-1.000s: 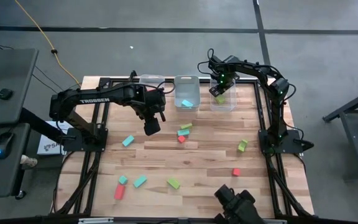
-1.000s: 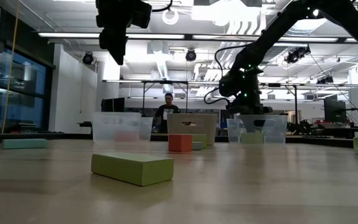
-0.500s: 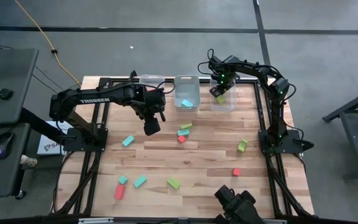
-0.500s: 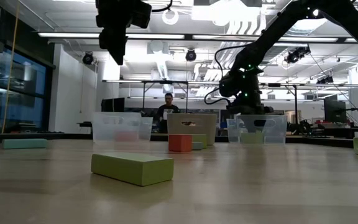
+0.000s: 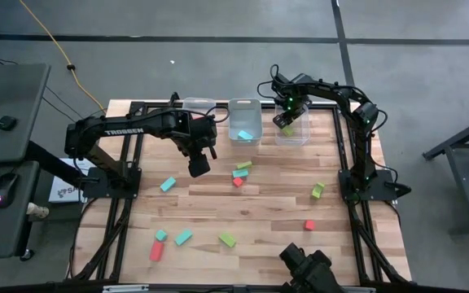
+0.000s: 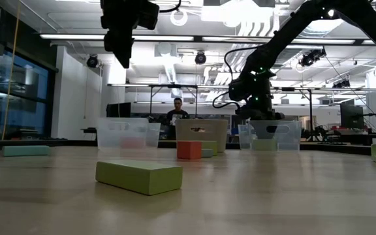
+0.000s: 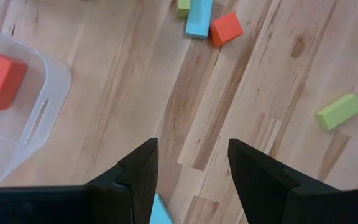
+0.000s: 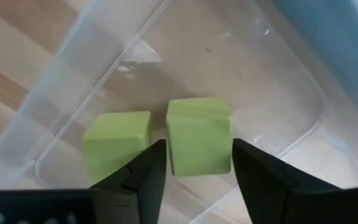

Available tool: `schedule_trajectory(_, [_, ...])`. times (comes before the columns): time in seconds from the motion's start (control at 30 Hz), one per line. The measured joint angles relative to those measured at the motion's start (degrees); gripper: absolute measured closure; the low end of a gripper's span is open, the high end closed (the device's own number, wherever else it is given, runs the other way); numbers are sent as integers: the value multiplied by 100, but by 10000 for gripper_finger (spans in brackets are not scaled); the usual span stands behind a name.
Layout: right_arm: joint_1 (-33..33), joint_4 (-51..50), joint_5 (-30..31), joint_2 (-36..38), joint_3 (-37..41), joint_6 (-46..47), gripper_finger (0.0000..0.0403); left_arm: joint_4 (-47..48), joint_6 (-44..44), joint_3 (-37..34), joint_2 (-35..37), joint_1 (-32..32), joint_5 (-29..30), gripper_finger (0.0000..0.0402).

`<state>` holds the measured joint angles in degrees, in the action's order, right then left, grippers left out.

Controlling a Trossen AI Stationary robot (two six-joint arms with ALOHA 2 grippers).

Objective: Sort & place blocks by color
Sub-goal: Put the green block into the right transparent bin, then put the orange block into the left transparent bin

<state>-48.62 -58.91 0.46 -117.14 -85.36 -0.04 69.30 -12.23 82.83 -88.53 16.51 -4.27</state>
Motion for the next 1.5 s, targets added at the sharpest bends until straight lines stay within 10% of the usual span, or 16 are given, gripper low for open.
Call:
schedule_trajectory(1.07, [162,-36,-130,1799,-17,11,187,408,-1225,-556,187,-327,430,229])
schedule_trajectory(1.5, [592,-13,-252,2758,-17,450,187,-1641,1827,-566,155,-452,516,229])
